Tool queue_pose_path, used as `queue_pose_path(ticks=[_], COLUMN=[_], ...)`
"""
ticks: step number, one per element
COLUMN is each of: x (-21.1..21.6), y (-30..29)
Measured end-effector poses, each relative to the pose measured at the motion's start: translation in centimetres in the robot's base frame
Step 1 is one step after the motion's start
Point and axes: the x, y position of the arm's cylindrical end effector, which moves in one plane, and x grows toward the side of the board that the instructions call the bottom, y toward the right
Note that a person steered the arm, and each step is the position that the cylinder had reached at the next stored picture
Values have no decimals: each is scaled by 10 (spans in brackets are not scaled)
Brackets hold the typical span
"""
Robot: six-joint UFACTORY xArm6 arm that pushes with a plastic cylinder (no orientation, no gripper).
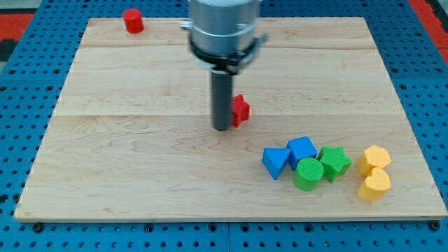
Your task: Push the red star into the blue cube and green star
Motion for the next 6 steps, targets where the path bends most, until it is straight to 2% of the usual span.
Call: queue_pose_path(ticks=[1, 3, 4, 5, 6], x=[-30, -14, -39, -42, 10], y=[-15, 141, 146, 166, 165])
